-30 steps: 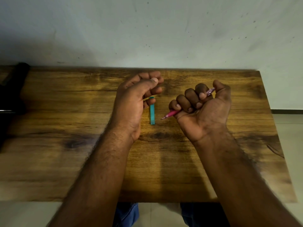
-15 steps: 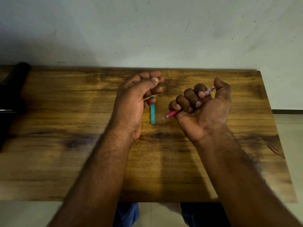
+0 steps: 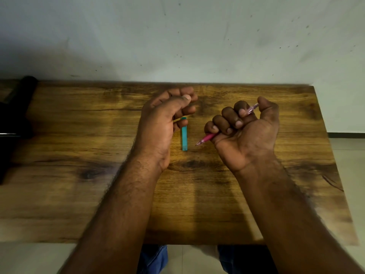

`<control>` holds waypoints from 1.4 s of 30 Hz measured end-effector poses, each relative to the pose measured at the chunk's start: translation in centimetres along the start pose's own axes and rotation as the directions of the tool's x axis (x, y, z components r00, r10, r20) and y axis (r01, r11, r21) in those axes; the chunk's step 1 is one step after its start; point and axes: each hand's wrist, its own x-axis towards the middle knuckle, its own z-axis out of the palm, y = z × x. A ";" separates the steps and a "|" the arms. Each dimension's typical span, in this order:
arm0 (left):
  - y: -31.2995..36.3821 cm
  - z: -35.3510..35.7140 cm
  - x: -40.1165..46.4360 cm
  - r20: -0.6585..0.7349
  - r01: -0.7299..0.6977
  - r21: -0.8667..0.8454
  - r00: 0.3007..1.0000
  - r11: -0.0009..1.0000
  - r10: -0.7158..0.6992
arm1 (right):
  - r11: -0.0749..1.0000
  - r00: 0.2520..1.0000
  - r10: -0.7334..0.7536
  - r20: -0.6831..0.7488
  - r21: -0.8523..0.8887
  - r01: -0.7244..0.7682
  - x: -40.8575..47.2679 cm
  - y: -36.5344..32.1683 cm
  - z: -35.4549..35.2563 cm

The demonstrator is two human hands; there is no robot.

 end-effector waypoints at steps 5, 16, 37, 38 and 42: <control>0.0 0.1 0.0 -0.001 0.005 -0.005 1.000 1.000 -0.005 | 1.000 1.000 0.002 -0.002 -0.008 -0.002 0.0 0.1 0.0; 0.1 0.1 -0.1 -0.002 0.001 -0.003 1.000 1.000 -0.001 | 1.000 1.000 0.008 0.013 -0.009 -0.008 0.0 0.0 -0.1; 0.0 0.1 0.0 0.000 -0.008 0.010 1.000 1.000 0.008 | 1.000 1.000 0.005 -0.020 -0.017 -0.005 0.0 0.1 -0.1; 0.0 0.1 0.0 0.000 -0.008 0.011 1.000 1.000 0.008 | 1.000 1.000 -0.004 -0.027 -0.026 0.003 0.0 0.1 -0.2; 0.0 0.0 0.0 -0.004 -0.003 0.005 1.000 1.000 0.003 | 1.000 0.999 -0.006 -0.032 -0.011 0.006 0.0 0.1 -0.1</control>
